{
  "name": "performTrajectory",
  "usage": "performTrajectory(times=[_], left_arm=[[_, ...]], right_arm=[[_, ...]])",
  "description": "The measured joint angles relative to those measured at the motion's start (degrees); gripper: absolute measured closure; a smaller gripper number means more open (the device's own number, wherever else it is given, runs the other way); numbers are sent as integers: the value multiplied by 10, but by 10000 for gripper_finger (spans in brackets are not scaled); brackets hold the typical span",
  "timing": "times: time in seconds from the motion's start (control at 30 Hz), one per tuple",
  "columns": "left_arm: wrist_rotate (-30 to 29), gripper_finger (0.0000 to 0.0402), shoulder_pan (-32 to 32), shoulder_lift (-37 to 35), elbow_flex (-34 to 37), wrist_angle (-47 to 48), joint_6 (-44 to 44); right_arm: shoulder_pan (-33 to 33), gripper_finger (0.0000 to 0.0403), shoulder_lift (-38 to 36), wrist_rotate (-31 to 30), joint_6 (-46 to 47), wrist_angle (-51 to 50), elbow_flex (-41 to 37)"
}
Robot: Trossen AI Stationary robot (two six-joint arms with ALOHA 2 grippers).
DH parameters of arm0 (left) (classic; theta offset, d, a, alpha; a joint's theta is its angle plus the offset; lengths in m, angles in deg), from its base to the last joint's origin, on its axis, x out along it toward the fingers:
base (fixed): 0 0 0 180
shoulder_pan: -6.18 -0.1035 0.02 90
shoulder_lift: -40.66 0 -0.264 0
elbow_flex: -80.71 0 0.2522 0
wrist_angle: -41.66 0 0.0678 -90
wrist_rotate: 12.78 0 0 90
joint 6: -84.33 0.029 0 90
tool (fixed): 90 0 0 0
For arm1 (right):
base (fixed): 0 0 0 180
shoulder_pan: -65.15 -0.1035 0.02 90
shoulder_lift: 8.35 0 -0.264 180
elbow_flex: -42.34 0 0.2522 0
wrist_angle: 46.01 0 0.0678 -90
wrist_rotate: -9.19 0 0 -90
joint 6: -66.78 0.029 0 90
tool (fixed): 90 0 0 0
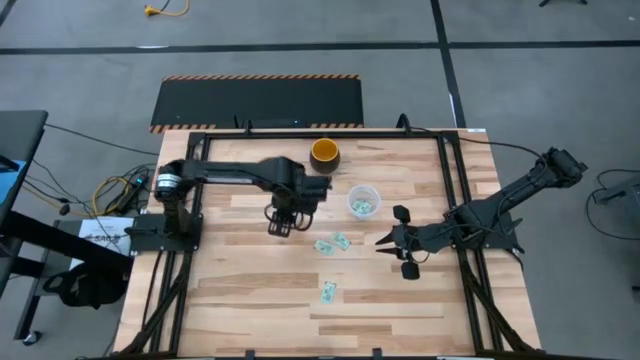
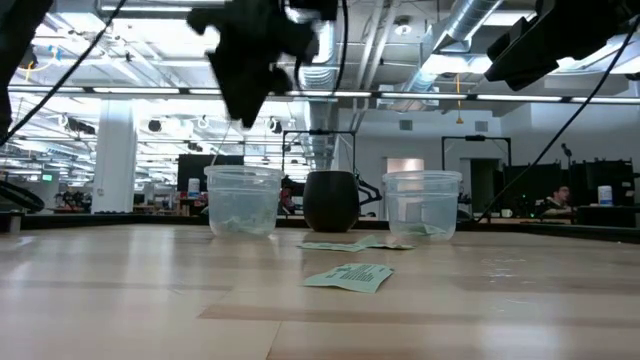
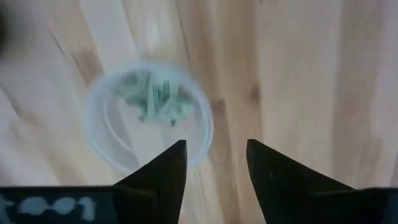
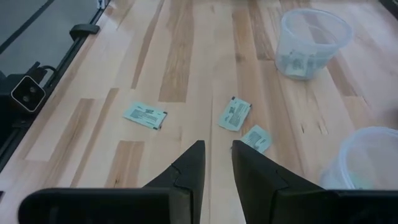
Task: Pick and place Stevia / Truvia into bins
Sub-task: Put the stevia packet into the left transparent container
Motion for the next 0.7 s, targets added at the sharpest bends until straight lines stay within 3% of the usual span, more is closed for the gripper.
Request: performTrajectory(times=[0.2,0.33,0.53,0.7], left_arm=[[15,243,-2,-105,3,-77,-12],[16,243,8,-194,51,-181,-37],[-5,243,42,-313,220,-382,-105],[-45,244,90,-359,399,-551,-155]], right_arm=[[0,327,0,0,4,0,0],[0,327,0,0,4,1,0],[0,327,0,0,4,2,0],[0,327,0,0,5,4,0]])
